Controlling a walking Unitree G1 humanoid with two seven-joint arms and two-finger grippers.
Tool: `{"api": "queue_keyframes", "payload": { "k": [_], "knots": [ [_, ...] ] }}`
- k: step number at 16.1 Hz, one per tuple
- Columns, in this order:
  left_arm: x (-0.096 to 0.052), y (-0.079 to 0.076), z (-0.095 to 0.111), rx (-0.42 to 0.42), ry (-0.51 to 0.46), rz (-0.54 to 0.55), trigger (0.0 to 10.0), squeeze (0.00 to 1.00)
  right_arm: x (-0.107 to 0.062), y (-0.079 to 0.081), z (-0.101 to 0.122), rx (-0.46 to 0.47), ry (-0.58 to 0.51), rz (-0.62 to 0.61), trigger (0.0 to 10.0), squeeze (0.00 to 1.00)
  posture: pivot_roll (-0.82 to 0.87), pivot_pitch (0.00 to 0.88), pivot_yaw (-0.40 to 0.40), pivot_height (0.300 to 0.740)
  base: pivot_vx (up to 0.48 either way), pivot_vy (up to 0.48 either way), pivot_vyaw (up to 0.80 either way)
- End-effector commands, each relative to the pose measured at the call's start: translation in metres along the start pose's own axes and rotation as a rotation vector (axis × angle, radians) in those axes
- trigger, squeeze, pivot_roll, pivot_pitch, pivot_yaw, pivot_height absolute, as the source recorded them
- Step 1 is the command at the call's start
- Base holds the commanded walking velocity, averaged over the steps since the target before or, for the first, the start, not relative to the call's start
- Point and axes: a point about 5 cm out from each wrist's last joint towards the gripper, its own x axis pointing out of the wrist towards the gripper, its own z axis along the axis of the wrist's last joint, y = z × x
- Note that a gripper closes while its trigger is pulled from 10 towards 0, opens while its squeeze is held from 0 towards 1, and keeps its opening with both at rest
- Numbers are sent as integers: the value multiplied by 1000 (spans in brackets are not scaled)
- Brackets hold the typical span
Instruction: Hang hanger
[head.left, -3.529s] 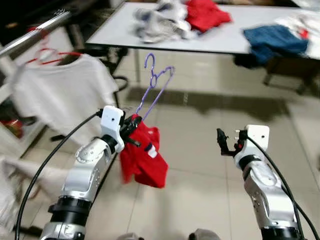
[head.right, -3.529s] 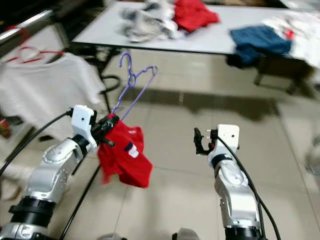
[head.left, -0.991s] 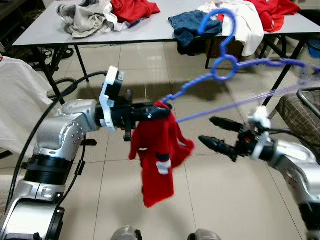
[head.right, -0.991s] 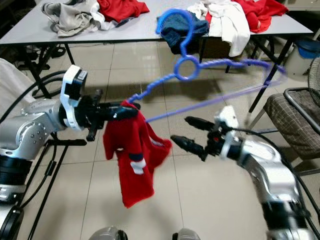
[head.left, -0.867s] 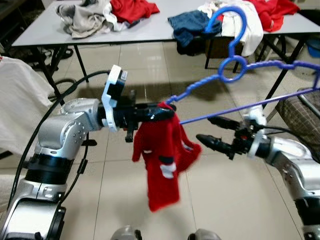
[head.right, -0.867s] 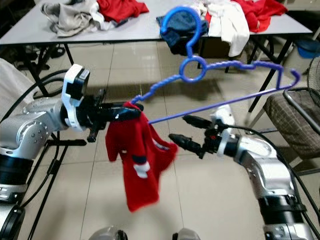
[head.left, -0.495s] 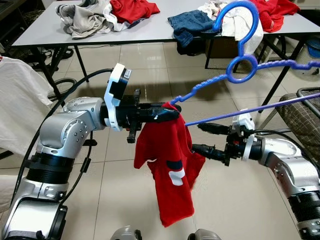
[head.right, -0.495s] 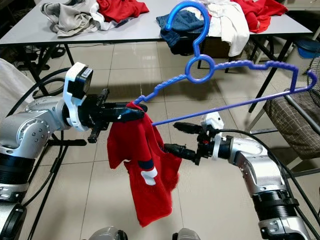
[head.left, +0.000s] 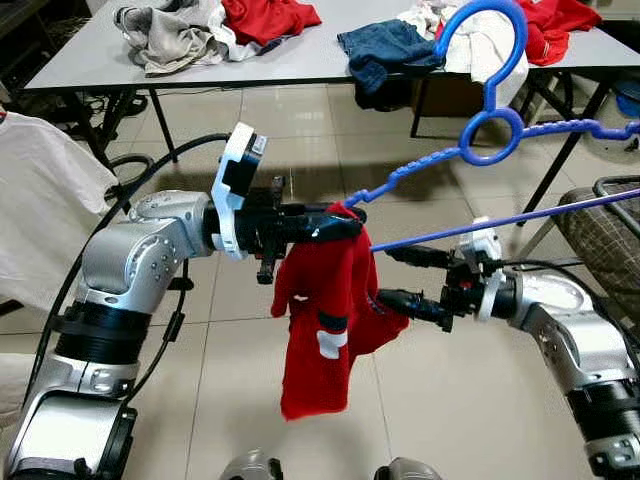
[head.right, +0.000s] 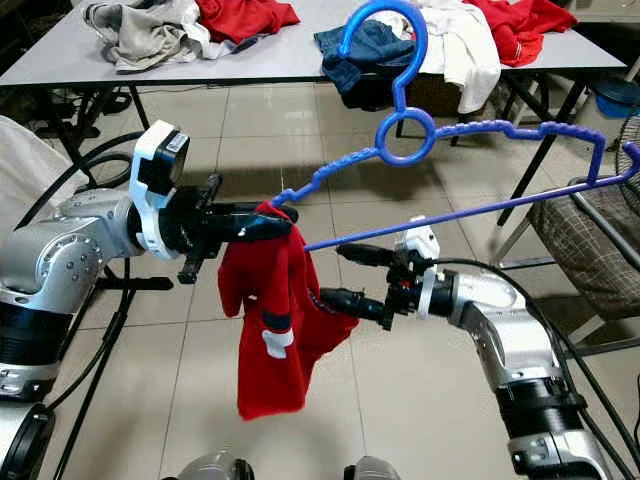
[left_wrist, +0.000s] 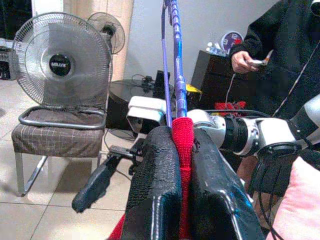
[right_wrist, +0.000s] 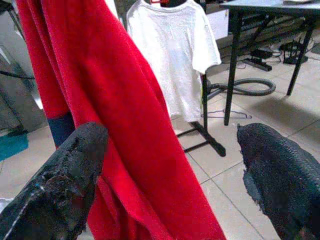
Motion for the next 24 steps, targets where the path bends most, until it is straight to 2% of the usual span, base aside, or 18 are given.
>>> {"api": "queue_keyframes", "payload": {
  "k": [1,7,9,11,14,18,24],
  "knots": [
    [3,1,6,28,11,-13,0,0,2,-1,7,-18,-31,17,10000,0,-87,0,31,740,0,0,0],
    [-3,6,-1,5,15,28,0,0,5,0,15,25,-127,21,10000,0,-85,0,27,740,0,0,0],
    [-4,6,-2,0,17,28,0,0,5,-1,16,35,-143,5,10000,0,-83,0,26,740,0,0,0],
    [-6,7,-2,-1,20,36,0,0,4,-10,19,43,-169,-73,10000,0,-83,0,26,740,0,0,0],
    [-9,8,-2,-2,22,42,0,0,-2,-11,22,56,-214,-90,10000,0,-81,0,26,740,0,0,0],
    [-9,9,-1,0,20,42,0,0,-4,3,17,71,-183,14,10000,0,-81,0,26,740,0,0,0],
    [0,2,8,12,16,-33,0,0,3,-1,10,45,-107,-13,10000,0,-84,0,33,740,0,0,0]
  ]
}}
